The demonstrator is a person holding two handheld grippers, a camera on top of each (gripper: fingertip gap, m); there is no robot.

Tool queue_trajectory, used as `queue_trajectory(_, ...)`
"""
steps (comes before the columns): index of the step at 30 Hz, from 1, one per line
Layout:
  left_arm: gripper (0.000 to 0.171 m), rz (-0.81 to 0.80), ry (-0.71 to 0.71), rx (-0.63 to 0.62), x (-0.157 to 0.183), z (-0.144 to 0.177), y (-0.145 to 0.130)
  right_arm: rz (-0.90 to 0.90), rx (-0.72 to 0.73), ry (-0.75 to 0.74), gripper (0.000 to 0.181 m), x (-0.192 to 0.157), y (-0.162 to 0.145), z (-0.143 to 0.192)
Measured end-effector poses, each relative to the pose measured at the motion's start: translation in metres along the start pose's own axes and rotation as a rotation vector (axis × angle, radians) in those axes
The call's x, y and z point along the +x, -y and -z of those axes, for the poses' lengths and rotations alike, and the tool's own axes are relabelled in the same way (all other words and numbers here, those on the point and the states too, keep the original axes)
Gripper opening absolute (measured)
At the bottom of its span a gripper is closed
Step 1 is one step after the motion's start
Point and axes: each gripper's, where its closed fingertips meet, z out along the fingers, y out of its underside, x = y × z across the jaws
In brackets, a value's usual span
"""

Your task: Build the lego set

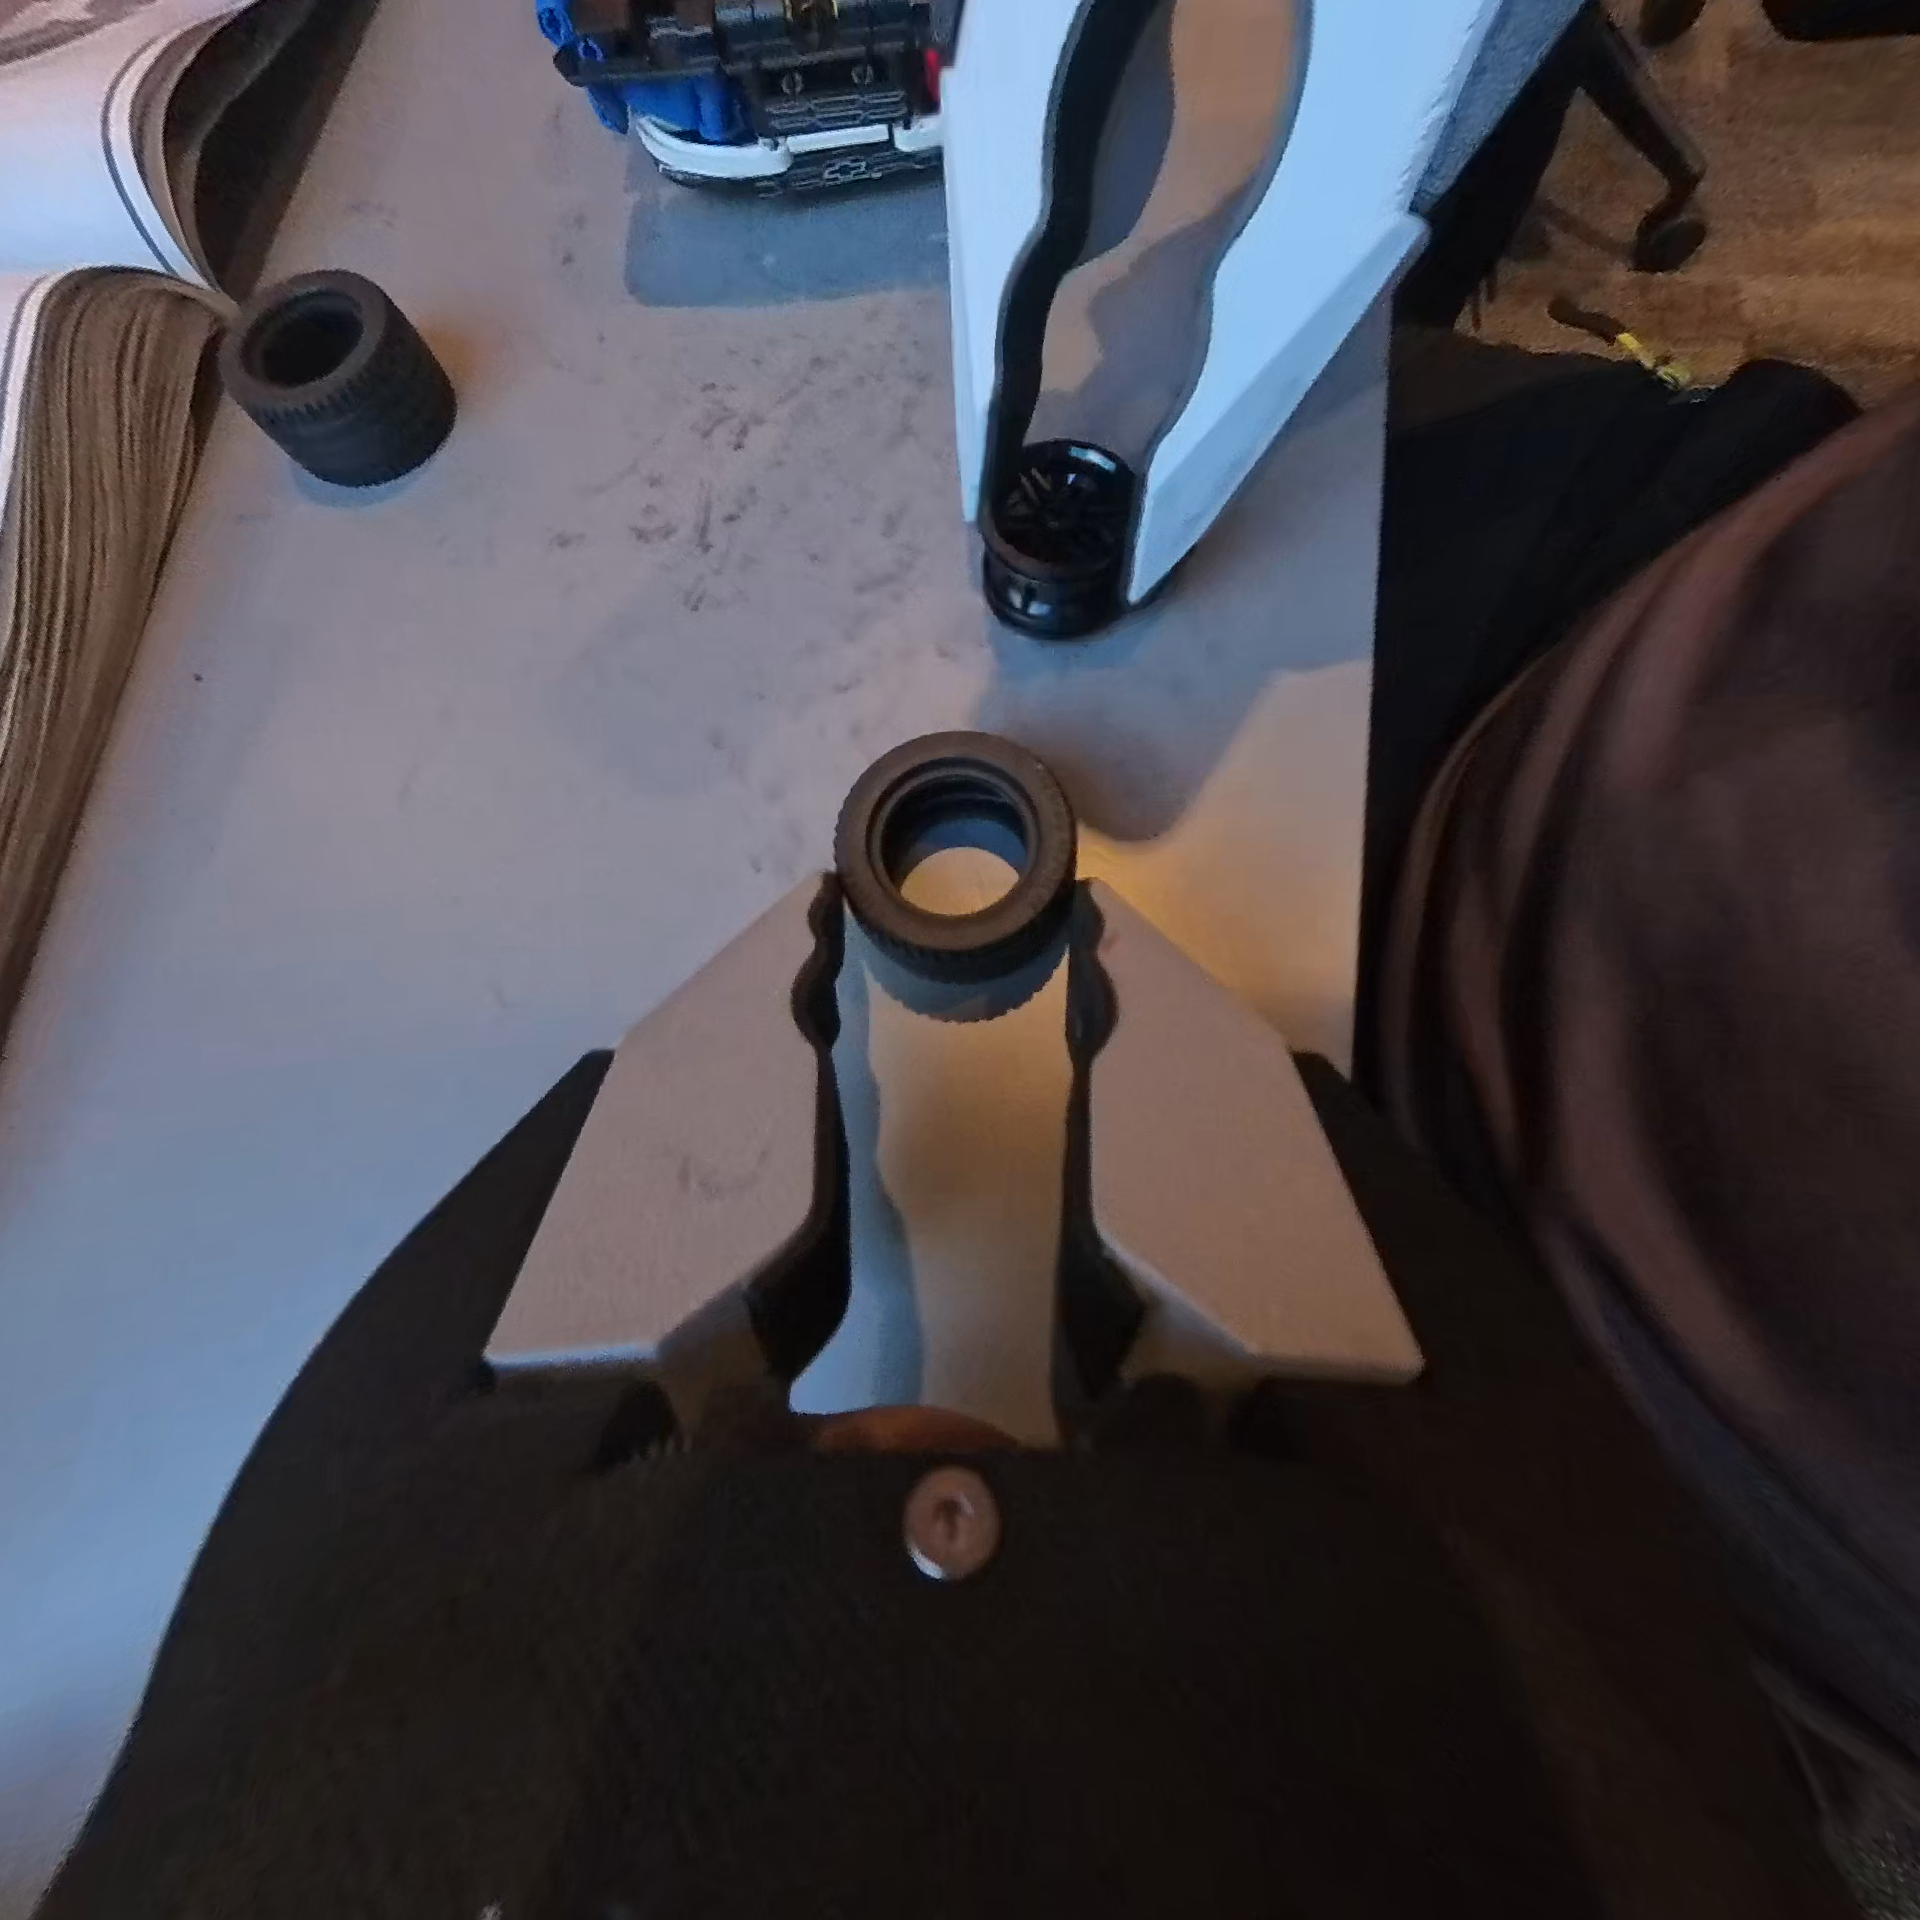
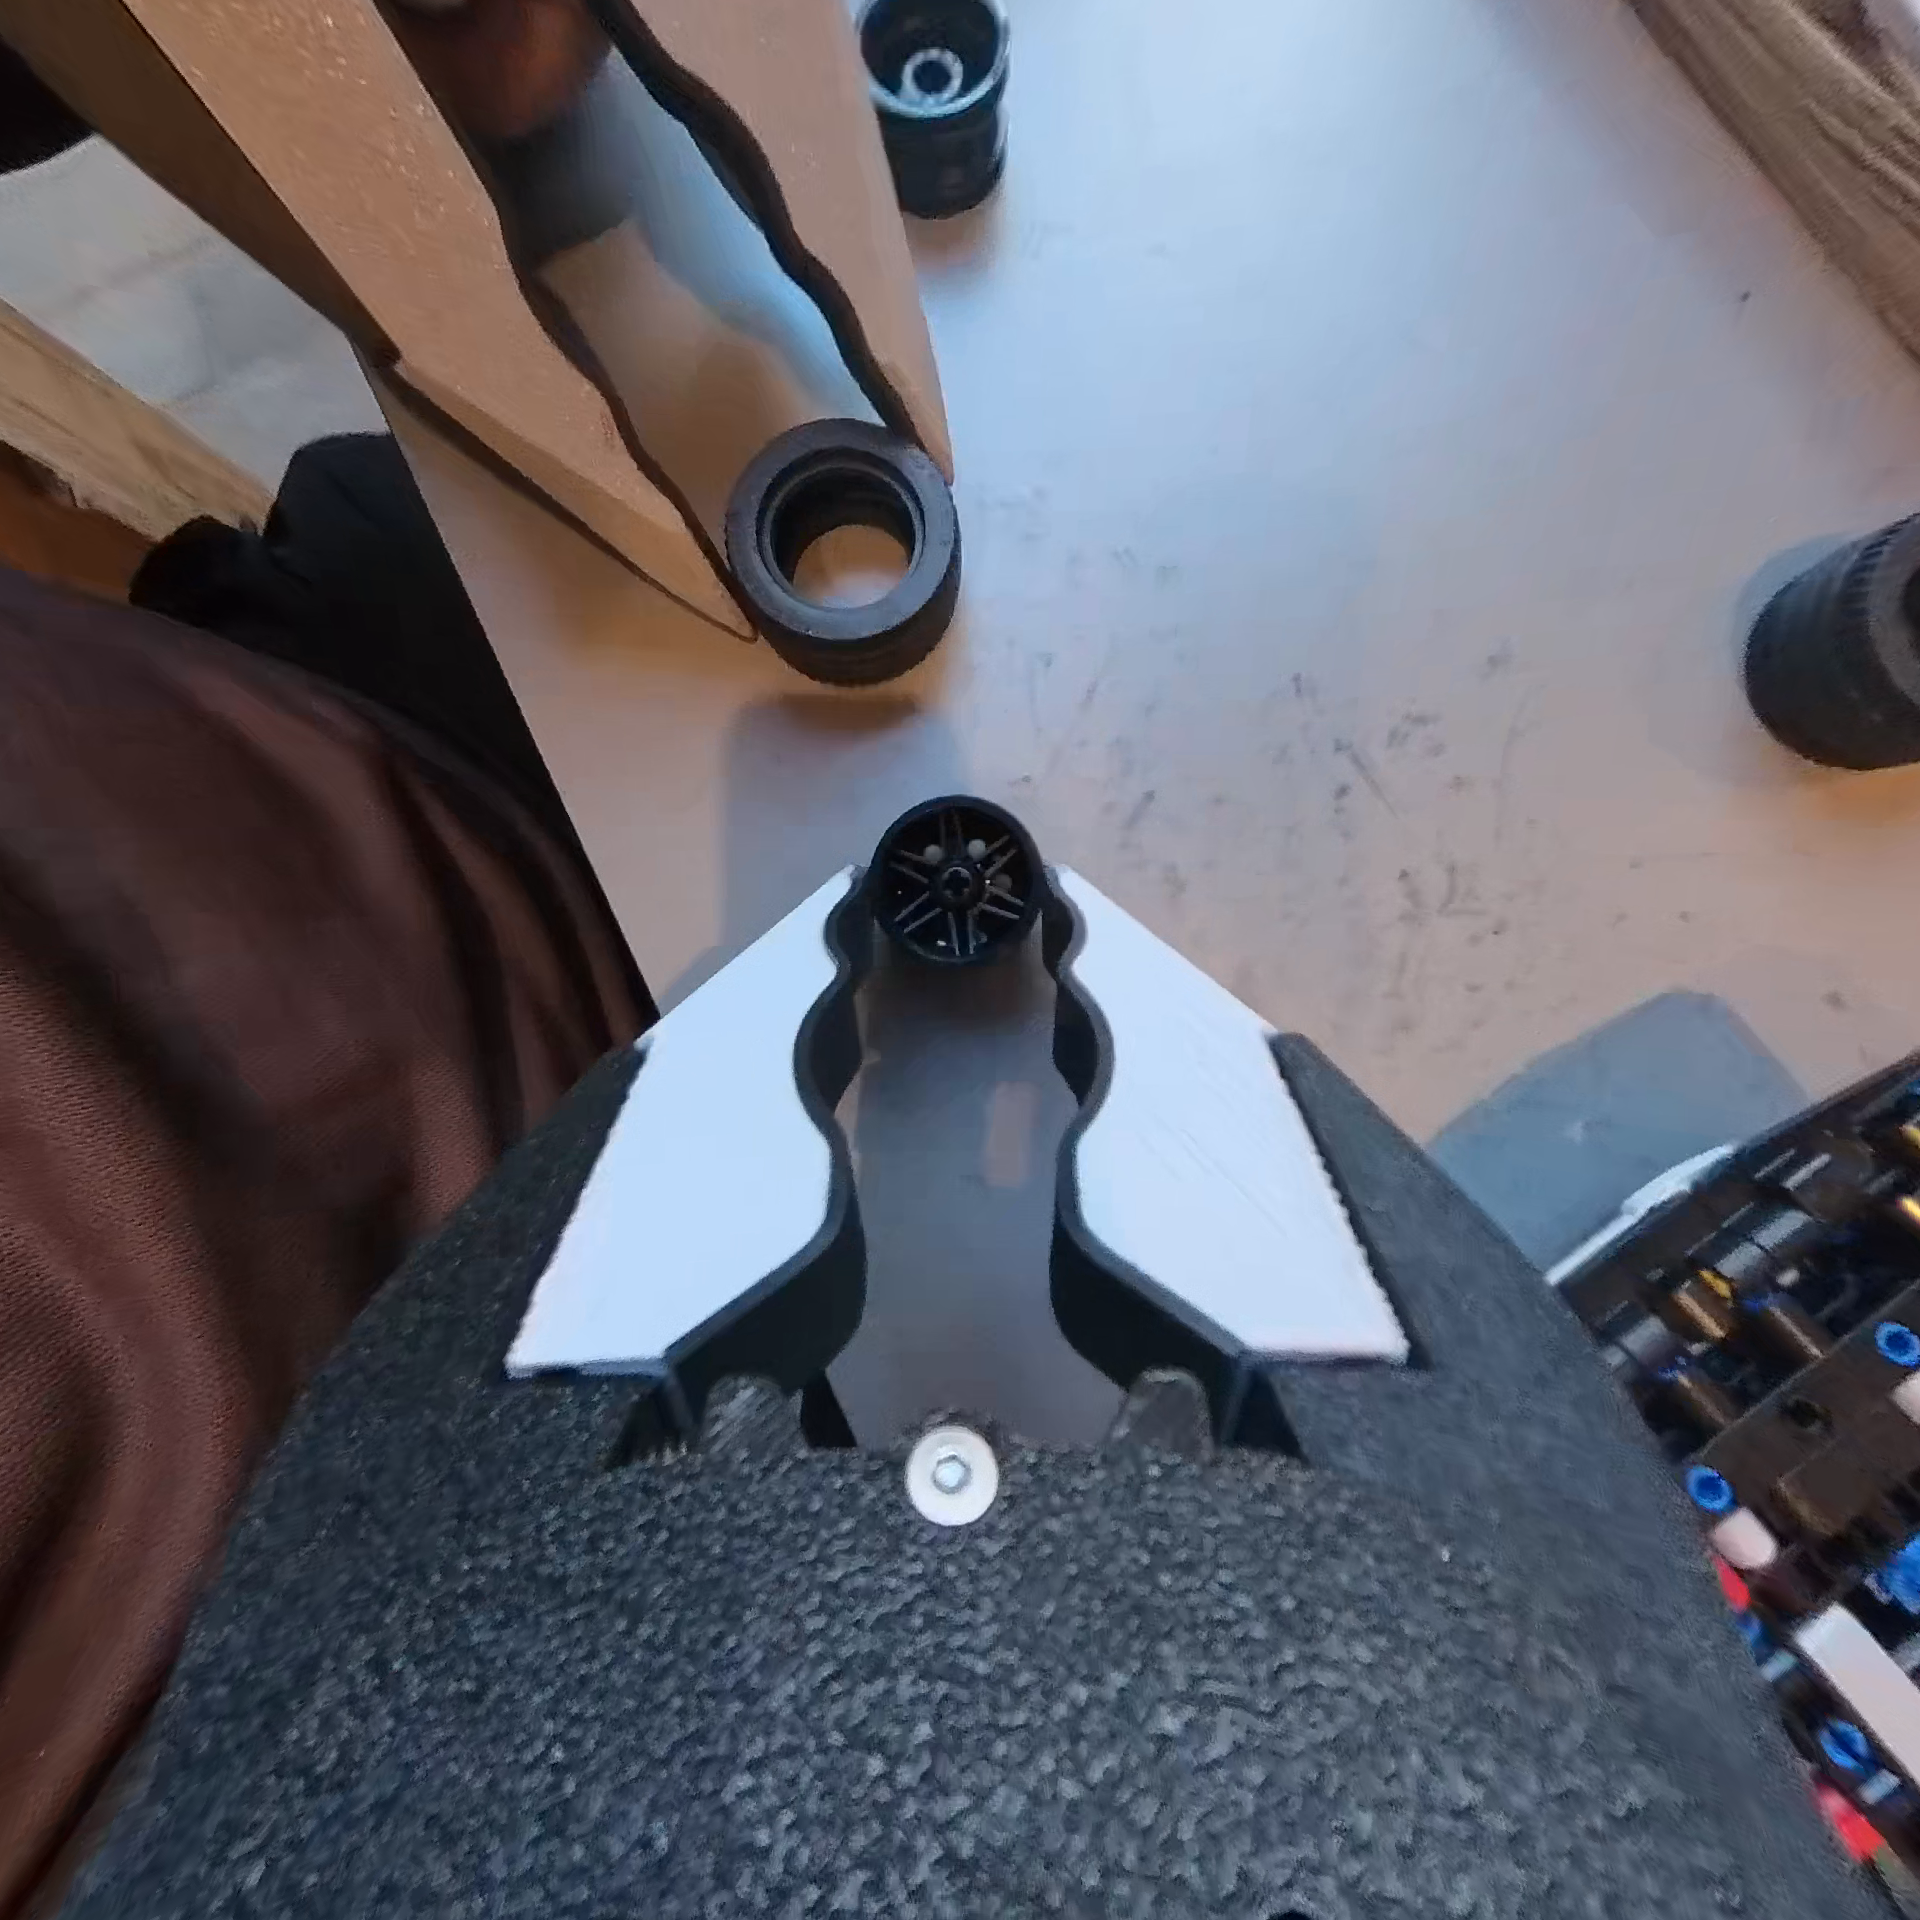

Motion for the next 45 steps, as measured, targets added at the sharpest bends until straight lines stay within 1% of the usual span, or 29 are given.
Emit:
queue_trajectory(3, 0.039, 0.001, -0.018, 0.015, 0.0, -0.002, 0.006, -0.022, 0.069, 0.044, 0.027, -0.001, 0.006, 0.01)
queue_trajectory(5, 0.039, 0.001, -0.028, 0.035, 0.001, -0.003, 0.011, -0.024, 0.126, 0.099, 0.027, -0.006, 0.016, 0.017)
queue_trajectory(7, 0.039, -0.002, -0.036, 0.056, 0.001, -0.004, 0.014, -0.013, 0.149, 0.144, 0.027, -0.009, 0.026, 0.018)
queue_trajectory(9, 0.039, 0.0, -0.039, 0.048, 0.0, -0.004, 0.012, 0.02, 0.138, 0.147, 0.027, -0.007, 0.035, 0.014)
queue_trajectory(11, 0.039, -0.03, -0.027, -0.004, 0.0, -0.005, 0.002, 0.064, 0.113, 0.143, 0.027, -0.006, 0.043, 0.007)
queue_trajectory(15, 0.04, -0.059, 0.008, -0.007, 0.0, -0.002, 0.0, 0.125, 0.072, 0.186, 0.027, -0.014, 0.057, -0.006)
queue_trajectory(17, 0.043, -0.057, 0.038, 0.007, -0.004, 0.001, -0.001, 0.148, 0.045, 0.189, 0.027, -0.016, 0.058, -0.011)
queue_trajectory(19, 0.042, -0.05, 0.064, 0.036, -0.007, 0.007, 0.0, 0.163, 0.015, 0.194, 0.027, -0.018, 0.058, -0.014)
queue_trajectory(23, 0.042, -0.058, 0.056, 0.045, 0.0, 0.016, -0.005, 0.197, -0.024, 0.19, 0.027, -0.021, 0.06, -0.018)
queue_trajectory(26, 0.041, -0.046, 0.062, 0.087, 0.0, 0.021, -0.001, 0.226, -0.056, 0.184, 0.027, -0.022, 0.059, -0.022)
queue_trajectory(28, 0.037, -0.018, 0.052, 0.123, -0.001, 0.025, 0.004, 0.237, -0.062, 0.181, 0.027, -0.022, 0.06, -0.025)
queue_trajectory(30, 0.028, 0.017, 0.042, 0.168, -0.004, 0.029, 0.009, 0.247, -0.077, 0.175, 0.027, -0.02, 0.06, -0.026)
queue_trajectory(33, 0.023, 0.048, 0.034, 0.219, -0.009, 0.033, 0.016, 0.277, -0.101, 0.172, 0.027, -0.021, 0.06, -0.027)
queue_trajectory(35, 0.023, 0.067, 0.024, 0.224, -0.012, 0.031, 0.019, 0.289, -0.112, 0.175, 0.027, -0.021, 0.06, -0.027)
queue_trajectory(36, 0.023, 0.089, -0.003, 0.226, -0.011, 0.03, 0.021, 0.296, -0.119, 0.176, 0.027, -0.021, 0.059, -0.027)
queue_trajectory(38, 0.02, 0.151, -0.07, 0.216, -0.007, 0.026, 0.023, 0.323, -0.136, 0.171, 0.027, -0.02, 0.059, -0.027)
queue_trajectory(41, 0.018, 0.195, -0.086, 0.202, -0.01, 0.026, 0.021, 0.33, -0.138, 0.176, 0.027, -0.021, 0.059, -0.027)
queue_trajectory(43, 0.006, 0.21, -0.077, 0.201, -0.014, 0.025, 0.018, 0.319, -0.121, 0.19, 0.027, -0.021, 0.059, -0.028)
queue_trajectory(45, 0.006, 0.231, -0.087, 0.209, -0.014, 0.024, 0.019, 0.301, -0.1, 0.205, 0.028, -0.022, 0.06, -0.028)
